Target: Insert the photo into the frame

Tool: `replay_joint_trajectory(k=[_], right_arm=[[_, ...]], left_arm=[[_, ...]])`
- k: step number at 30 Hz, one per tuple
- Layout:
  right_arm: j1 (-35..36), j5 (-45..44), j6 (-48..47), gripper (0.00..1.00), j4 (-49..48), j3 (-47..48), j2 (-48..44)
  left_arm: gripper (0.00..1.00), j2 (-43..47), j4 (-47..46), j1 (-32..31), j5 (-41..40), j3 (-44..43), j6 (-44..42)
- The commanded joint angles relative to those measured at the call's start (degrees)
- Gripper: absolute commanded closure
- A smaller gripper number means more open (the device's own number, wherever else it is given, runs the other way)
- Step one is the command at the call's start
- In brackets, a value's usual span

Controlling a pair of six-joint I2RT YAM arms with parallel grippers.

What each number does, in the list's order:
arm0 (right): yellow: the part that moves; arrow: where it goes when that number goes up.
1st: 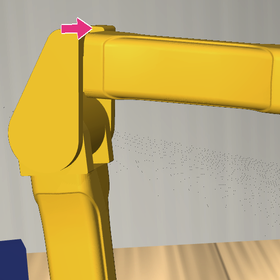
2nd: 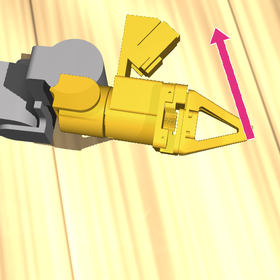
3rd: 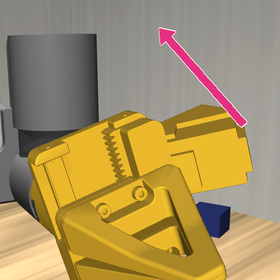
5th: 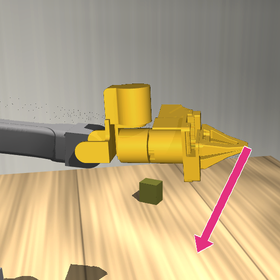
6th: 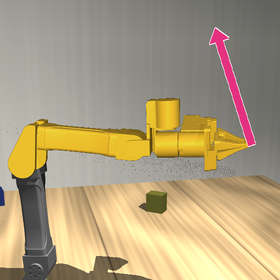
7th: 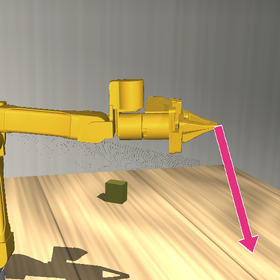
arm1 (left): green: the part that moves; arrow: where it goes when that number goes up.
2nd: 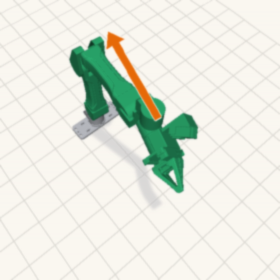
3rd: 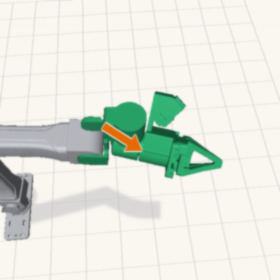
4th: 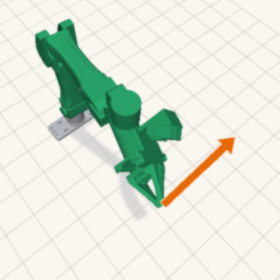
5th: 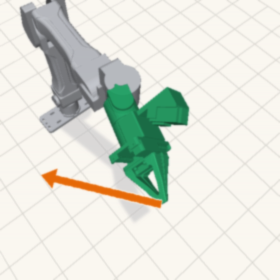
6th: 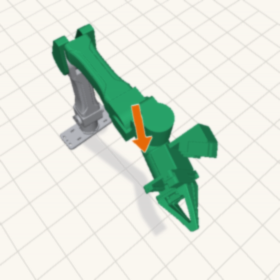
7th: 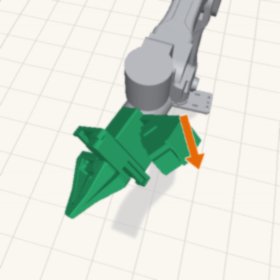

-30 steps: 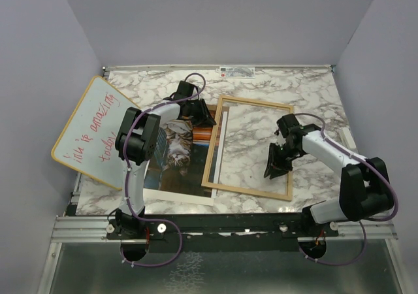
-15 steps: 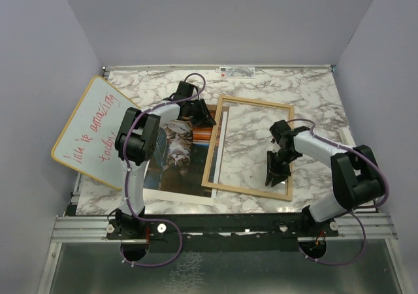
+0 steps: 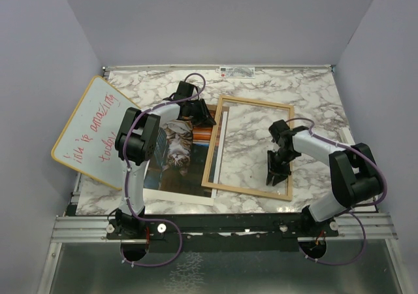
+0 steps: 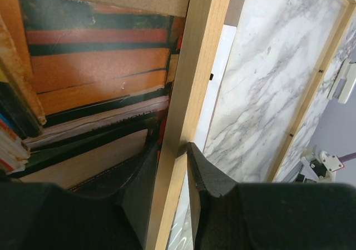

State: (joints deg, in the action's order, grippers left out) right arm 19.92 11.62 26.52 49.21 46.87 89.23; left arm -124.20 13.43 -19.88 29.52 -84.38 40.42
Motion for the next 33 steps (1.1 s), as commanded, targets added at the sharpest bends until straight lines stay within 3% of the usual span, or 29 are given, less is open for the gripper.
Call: replay_joint_trajectory(k=[1, 6, 10, 15, 21, 33], right_arm=[[0.36, -2.1, -0.13, 0.7, -0.88, 2.09, -0.24], [0.32, -3.3, 0.14, 0.68, 0.9, 8.13, -4.88], [-1.05, -9.2, 3.37, 0.61, 0.44, 14.45, -6.01], [-8.91, -19.39, 7.83, 0.52, -1.43, 18.54, -2.97], [-16.18, -25.2, 8.6, 0.27, -7.39, 23.65, 5.85], [-20.85, -17.27, 6.83, 0.26, -12.31, 29.5, 19.59]], left_arm=[[0.67, -4.72, 8.48, 0.98, -10.8, 2.48, -4.03], [0.67, -3.75, 8.52, 0.98, -10.58, 2.13, -4.5], [0.67, -3.06, 8.45, 0.98, -9.79, 1.09, -5.52], [0.61, -2.32, 7.48, 0.98, -6.62, -0.07, -7.2], [0.54, -2.27, 6.4, 0.89, -4.3, 0.13, -8.42], [0.53, -3.73, 6.42, -0.3, -1.37, 0.0, -8.12]])
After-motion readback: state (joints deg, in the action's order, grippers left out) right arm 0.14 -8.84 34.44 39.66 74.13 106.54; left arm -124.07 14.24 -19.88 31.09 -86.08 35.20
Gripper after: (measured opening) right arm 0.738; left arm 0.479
